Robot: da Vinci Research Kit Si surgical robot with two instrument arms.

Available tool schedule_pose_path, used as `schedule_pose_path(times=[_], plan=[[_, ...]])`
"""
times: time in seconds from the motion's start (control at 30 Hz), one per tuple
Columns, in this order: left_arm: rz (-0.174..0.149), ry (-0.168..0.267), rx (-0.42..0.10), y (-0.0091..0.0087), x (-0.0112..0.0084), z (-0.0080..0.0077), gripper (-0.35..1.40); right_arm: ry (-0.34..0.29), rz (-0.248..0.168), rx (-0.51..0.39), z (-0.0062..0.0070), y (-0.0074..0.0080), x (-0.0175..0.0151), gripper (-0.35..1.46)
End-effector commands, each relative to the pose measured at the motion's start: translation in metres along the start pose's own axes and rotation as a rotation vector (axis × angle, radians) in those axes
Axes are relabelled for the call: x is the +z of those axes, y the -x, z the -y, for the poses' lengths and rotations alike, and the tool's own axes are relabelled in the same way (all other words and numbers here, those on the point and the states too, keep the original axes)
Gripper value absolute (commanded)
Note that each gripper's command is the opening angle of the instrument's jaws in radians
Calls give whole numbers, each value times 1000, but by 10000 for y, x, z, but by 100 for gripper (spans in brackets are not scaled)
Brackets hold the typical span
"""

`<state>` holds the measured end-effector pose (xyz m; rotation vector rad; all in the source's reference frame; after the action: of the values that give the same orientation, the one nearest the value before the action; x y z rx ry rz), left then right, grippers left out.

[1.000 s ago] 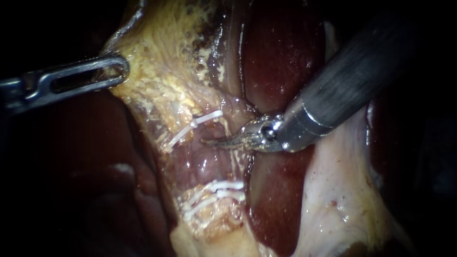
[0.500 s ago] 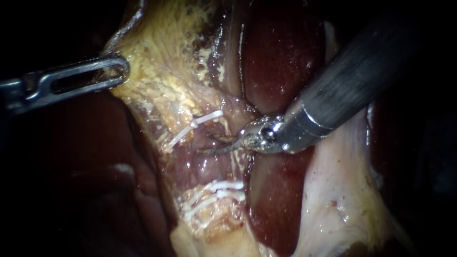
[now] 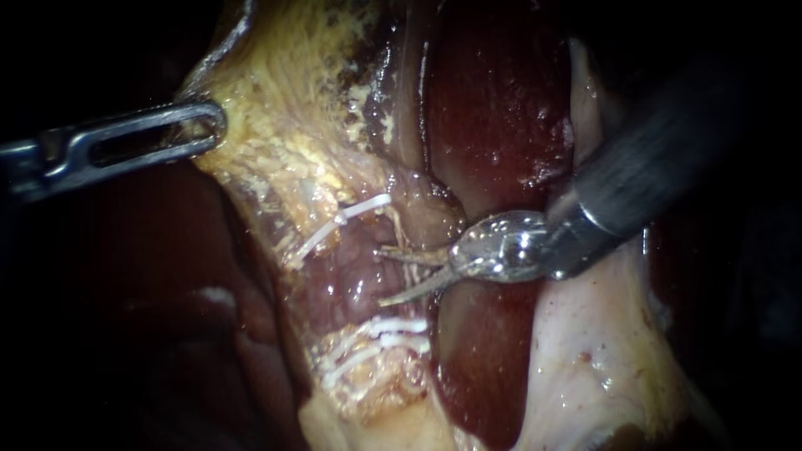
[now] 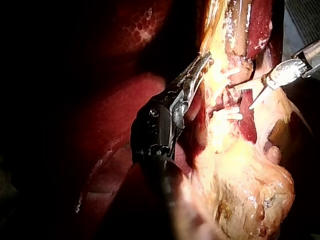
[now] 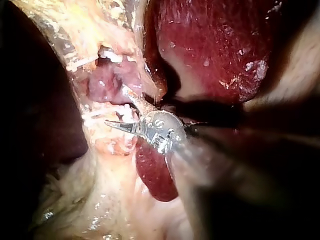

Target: Go back from the cut right tube

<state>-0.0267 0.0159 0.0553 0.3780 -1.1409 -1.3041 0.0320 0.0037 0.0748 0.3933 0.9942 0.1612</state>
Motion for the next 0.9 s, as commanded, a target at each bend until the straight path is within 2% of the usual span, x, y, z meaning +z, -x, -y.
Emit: schedule_pose_path(times=[0.03,0.2,0.43,0.57,0.7,0.9], plan=[[0,0,0,0,0,0,-35,8,-10,-12,-1,-1,-6,143],[0,-1,1,-3,1,0,-35,38,-36,-46,-4,-11,-38,143],[-1,-6,3,-7,8,0,-35,68,-61,-75,-4,-33,-78,143],[-5,-7,6,-13,17,-2,-35,72,-65,-84,-3,-35,-87,143],[-28,-5,21,-28,39,-8,-35,71,-65,-86,-2,-31,-87,143],[-80,-2,21,-61,89,-23,-35,72,-65,-87,-1,-29,-85,143]])
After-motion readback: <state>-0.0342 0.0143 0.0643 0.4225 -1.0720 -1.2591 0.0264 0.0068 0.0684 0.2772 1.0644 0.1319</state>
